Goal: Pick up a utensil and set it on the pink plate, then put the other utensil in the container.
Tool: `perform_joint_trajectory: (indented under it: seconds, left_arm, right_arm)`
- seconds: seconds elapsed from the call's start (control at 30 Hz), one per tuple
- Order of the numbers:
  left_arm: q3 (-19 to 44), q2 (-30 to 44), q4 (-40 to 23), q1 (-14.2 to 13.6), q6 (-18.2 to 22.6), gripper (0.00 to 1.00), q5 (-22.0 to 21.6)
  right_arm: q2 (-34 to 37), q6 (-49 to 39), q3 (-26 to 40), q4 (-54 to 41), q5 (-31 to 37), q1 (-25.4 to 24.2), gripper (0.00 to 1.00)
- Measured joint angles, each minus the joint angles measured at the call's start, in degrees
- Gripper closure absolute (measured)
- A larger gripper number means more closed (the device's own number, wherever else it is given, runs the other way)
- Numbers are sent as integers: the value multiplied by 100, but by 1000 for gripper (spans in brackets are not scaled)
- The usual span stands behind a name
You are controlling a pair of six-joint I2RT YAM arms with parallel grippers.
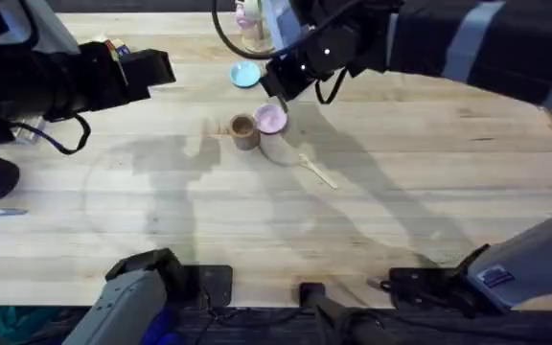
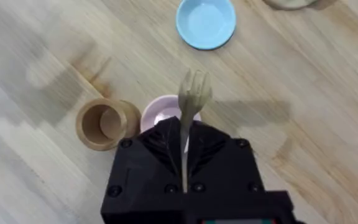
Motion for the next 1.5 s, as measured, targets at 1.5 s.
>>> perform_joint_trajectory:
  seconds: [1.5]
  left_arm:
    - [0,0,-4,48,89,7,22]
  right_arm:
    - [834,-94,6,258,-261,55,967]
